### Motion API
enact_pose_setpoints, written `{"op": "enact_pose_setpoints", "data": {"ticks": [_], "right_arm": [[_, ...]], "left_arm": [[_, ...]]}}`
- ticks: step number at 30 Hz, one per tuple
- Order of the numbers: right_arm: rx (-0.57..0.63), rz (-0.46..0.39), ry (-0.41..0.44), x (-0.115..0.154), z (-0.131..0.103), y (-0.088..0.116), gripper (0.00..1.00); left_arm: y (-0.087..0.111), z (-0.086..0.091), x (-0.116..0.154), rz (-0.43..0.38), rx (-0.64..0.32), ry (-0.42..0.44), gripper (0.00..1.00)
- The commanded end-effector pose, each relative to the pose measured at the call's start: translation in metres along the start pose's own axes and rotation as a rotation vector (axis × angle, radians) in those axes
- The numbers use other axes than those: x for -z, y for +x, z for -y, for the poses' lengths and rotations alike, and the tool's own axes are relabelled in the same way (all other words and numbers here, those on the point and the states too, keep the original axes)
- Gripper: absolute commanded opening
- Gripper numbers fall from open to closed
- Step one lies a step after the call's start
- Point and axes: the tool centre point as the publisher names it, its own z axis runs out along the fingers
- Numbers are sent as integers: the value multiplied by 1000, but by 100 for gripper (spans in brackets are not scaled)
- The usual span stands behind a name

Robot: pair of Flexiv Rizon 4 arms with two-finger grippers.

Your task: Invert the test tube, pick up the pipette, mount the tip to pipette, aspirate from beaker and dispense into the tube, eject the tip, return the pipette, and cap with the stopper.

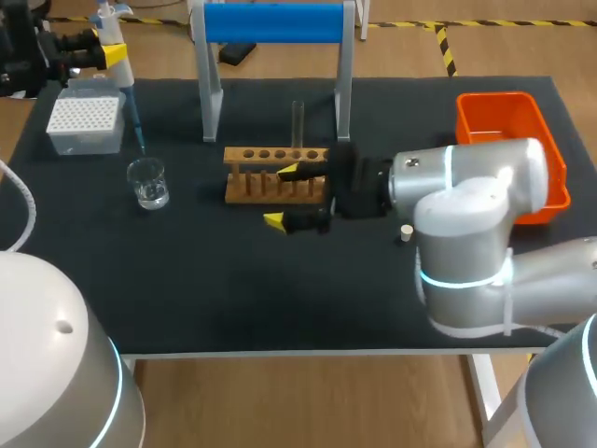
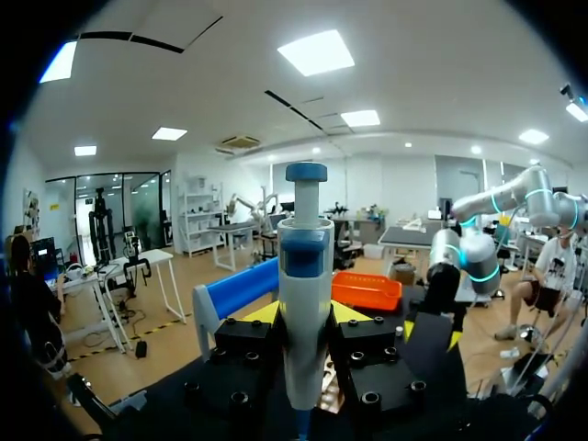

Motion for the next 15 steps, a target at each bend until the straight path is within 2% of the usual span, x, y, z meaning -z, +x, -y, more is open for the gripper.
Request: {"op": "enact_pose_setpoints", "data": {"ticks": [1,15], "right_arm": [[-23,25,8,-28,3,-1,100],[-37,29,28,-66,15,-6,100]], "left_arm": [[1,-1,0,4,-3,3,0],[1,-1,0,4,-3,3,0]]}}
